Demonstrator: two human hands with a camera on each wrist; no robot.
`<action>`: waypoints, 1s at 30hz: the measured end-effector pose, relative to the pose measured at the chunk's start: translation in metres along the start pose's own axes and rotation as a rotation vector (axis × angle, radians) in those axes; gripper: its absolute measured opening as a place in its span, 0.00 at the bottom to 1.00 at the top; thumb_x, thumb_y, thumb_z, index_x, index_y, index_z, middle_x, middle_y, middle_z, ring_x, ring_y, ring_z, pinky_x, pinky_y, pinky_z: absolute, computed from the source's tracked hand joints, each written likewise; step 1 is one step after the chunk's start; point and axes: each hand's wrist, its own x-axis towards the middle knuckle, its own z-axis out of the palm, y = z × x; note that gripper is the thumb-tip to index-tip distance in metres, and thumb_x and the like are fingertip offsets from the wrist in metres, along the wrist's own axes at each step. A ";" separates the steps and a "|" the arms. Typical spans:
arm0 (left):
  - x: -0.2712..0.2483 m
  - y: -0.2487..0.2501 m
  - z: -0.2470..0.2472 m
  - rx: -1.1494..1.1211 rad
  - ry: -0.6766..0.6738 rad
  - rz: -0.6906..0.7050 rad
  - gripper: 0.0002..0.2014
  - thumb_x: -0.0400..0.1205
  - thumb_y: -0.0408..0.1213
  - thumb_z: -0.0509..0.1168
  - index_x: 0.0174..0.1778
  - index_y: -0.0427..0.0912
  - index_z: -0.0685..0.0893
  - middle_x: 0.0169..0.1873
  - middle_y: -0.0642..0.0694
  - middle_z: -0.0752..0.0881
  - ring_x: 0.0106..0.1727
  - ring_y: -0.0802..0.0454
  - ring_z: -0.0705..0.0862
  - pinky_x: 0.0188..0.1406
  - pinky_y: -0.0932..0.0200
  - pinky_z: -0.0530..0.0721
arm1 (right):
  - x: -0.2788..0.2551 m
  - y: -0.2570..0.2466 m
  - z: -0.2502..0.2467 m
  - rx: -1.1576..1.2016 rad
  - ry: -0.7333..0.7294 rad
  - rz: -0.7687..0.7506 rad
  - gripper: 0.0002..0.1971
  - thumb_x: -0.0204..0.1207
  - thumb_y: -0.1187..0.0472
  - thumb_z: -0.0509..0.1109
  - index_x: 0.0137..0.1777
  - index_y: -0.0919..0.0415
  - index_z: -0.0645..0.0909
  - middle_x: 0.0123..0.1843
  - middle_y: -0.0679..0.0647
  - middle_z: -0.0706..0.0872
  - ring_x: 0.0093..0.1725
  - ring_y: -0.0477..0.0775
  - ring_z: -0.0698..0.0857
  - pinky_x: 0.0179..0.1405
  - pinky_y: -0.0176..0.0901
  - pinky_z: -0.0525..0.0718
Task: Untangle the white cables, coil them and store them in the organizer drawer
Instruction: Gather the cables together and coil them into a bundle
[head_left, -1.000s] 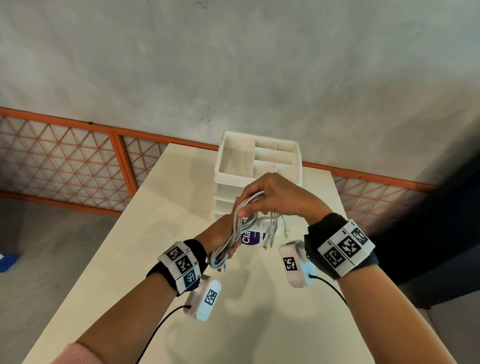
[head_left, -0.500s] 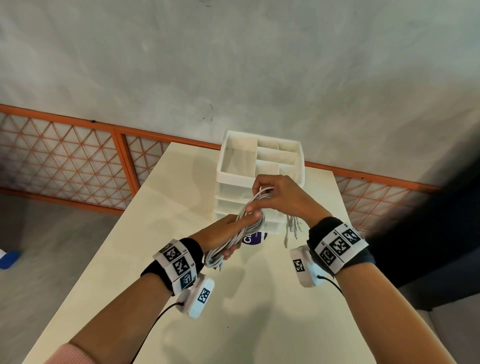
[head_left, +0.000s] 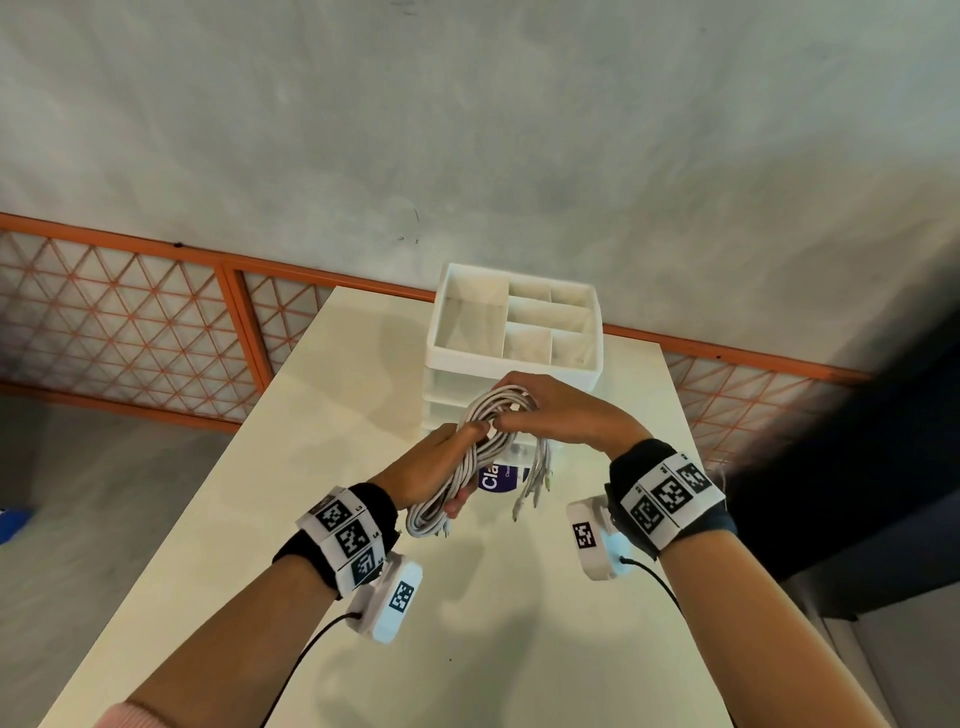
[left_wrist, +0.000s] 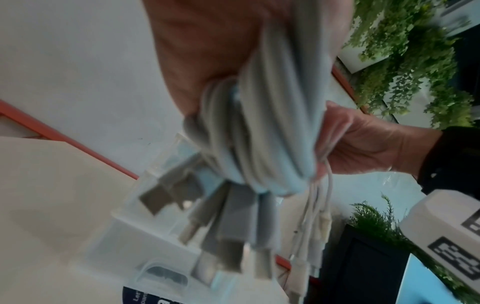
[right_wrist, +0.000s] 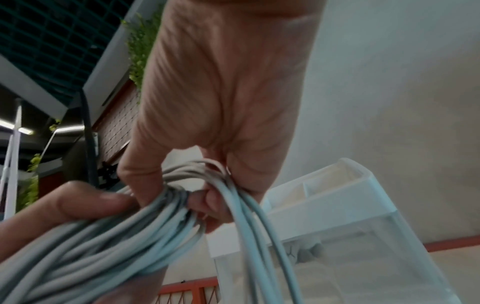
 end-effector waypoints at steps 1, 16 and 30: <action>0.001 -0.001 0.000 0.023 0.024 0.013 0.23 0.87 0.49 0.46 0.35 0.37 0.74 0.20 0.37 0.75 0.16 0.46 0.71 0.27 0.57 0.77 | 0.001 -0.001 0.001 -0.035 -0.014 0.025 0.11 0.77 0.59 0.69 0.57 0.62 0.79 0.48 0.55 0.86 0.46 0.50 0.85 0.47 0.42 0.83; 0.014 0.010 -0.019 -0.453 0.206 0.145 0.15 0.88 0.41 0.51 0.41 0.38 0.75 0.24 0.46 0.78 0.18 0.49 0.75 0.23 0.60 0.78 | 0.001 -0.002 0.000 0.256 0.187 -0.111 0.14 0.83 0.52 0.62 0.61 0.62 0.75 0.35 0.50 0.79 0.29 0.45 0.74 0.34 0.34 0.75; 0.018 0.017 -0.021 -0.471 0.347 0.277 0.17 0.86 0.40 0.59 0.44 0.26 0.79 0.25 0.35 0.81 0.24 0.43 0.82 0.27 0.56 0.84 | 0.013 -0.015 0.028 -0.020 0.117 -0.226 0.10 0.86 0.62 0.57 0.50 0.62 0.80 0.38 0.50 0.85 0.33 0.35 0.82 0.41 0.26 0.78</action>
